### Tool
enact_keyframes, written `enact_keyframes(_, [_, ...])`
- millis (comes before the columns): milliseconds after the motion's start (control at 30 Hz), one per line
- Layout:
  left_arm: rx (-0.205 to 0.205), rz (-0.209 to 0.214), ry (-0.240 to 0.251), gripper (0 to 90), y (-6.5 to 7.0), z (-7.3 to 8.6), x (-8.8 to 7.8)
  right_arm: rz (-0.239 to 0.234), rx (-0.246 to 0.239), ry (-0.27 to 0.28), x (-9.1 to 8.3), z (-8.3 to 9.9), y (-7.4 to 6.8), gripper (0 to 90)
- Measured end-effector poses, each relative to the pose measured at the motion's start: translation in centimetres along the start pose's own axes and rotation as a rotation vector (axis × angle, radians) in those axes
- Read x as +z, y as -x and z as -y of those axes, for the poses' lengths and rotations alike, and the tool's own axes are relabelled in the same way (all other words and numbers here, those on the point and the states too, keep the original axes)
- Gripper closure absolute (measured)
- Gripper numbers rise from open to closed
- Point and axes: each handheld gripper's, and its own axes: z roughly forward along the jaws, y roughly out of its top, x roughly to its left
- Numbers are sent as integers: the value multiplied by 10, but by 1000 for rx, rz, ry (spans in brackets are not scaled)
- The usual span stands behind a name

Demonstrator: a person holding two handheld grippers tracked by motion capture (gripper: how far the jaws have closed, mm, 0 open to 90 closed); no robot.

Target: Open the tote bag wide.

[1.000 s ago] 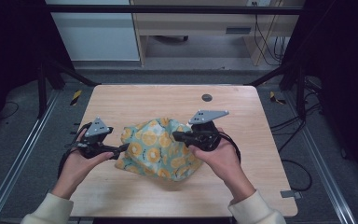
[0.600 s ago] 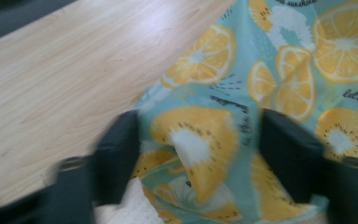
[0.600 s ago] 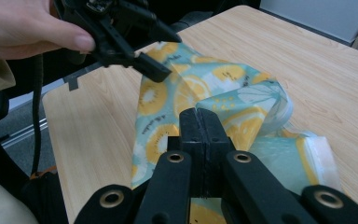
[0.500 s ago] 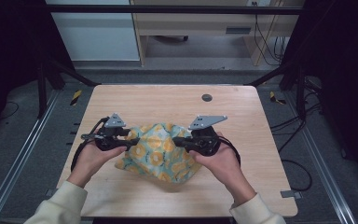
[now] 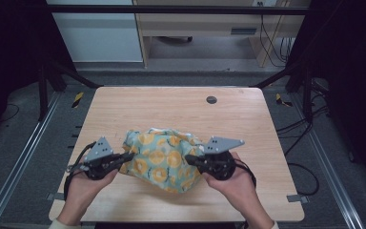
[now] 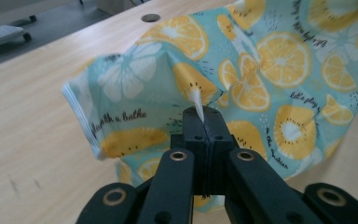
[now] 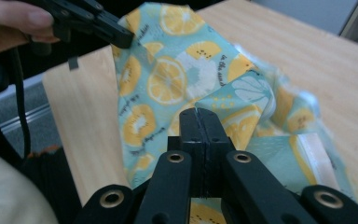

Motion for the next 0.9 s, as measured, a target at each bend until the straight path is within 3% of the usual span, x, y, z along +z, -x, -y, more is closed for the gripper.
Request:
enact_keyframes(233, [-2, 15, -72, 900, 6, 31, 7, -1, 22, -54, 11, 33, -11, 900])
enact_keyframes(433, [-12, 22, -86, 900, 5, 39, 10, 0, 44, -77, 18, 45, -9, 894])
enact_keyframes(467, [-14, 21, -84, 900, 5, 40, 11, 0, 44, -77, 18, 45, -9, 894])
enact_keyframes(700, [-6, 27, -93, 900, 8, 44, 13, 32, 51, -69, 11, 32, -3, 655])
enact_keyframes(900, [-9, 27, -96, 900, 8, 46, 14, 91, 29, -78, 10, 12, 14, 613])
